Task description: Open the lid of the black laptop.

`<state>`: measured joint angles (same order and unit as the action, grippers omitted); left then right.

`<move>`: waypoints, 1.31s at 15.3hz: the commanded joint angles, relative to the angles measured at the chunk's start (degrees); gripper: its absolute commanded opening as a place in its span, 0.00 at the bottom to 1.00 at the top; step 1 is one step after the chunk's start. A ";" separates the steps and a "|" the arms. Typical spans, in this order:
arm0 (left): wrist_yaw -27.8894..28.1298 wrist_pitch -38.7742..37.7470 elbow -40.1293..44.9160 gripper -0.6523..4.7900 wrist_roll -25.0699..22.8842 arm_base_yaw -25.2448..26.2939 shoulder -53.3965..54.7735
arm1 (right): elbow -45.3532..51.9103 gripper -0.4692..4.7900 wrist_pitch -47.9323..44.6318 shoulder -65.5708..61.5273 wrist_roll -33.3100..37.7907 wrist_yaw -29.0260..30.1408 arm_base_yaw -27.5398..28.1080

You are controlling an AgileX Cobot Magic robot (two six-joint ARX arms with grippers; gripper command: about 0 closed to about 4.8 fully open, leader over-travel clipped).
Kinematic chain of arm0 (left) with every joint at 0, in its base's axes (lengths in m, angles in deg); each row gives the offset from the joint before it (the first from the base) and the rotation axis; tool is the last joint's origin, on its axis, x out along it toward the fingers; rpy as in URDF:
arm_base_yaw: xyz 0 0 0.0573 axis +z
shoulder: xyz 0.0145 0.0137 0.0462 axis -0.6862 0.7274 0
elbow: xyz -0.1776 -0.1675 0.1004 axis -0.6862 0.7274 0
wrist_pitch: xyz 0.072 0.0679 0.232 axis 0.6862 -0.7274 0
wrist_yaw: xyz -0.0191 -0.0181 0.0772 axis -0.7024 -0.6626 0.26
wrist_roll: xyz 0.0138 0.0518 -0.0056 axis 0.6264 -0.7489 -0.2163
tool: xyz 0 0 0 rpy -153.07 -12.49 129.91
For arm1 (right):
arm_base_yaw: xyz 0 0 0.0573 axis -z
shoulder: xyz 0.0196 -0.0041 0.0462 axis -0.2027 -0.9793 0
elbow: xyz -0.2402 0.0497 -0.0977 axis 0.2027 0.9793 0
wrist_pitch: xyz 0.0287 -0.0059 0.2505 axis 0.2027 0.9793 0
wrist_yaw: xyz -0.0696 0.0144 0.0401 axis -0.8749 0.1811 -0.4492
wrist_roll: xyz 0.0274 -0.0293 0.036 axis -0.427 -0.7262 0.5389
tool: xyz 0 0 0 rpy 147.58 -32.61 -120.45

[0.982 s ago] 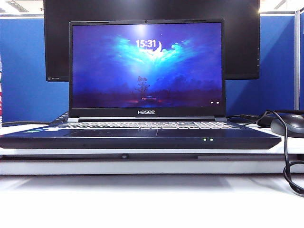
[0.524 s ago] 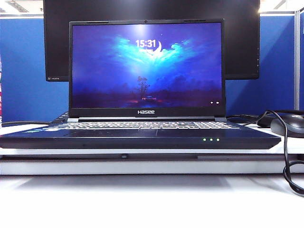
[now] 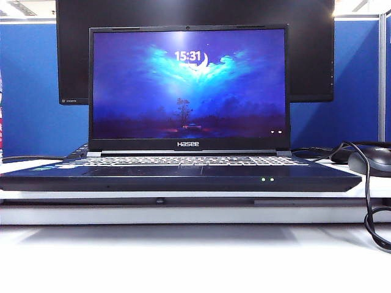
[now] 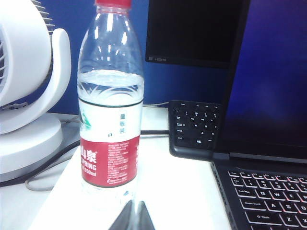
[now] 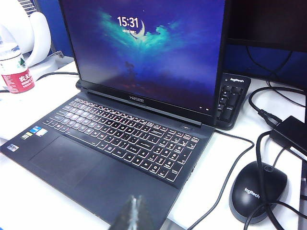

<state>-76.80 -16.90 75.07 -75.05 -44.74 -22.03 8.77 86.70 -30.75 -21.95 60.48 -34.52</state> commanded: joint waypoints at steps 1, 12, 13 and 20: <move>-0.28 0.31 0.00 0.16 -0.04 -0.24 -0.13 | -0.24 0.08 -0.66 0.09 0.00 0.02 -0.04; -0.28 0.31 0.00 0.16 -0.07 -0.15 -0.13 | -0.24 0.08 -0.66 0.09 0.00 0.00 -0.04; -0.28 0.28 0.00 0.16 -0.07 -0.15 -0.13 | -0.24 0.08 -0.66 0.09 0.00 0.00 -0.04; -0.28 0.28 0.00 0.16 -0.07 -0.15 -0.13 | -0.28 0.08 -1.01 0.13 -4.17 -0.07 0.50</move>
<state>-76.91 -16.90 75.07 -75.05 -44.98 -22.03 8.77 86.72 -30.75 -24.27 60.45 -34.46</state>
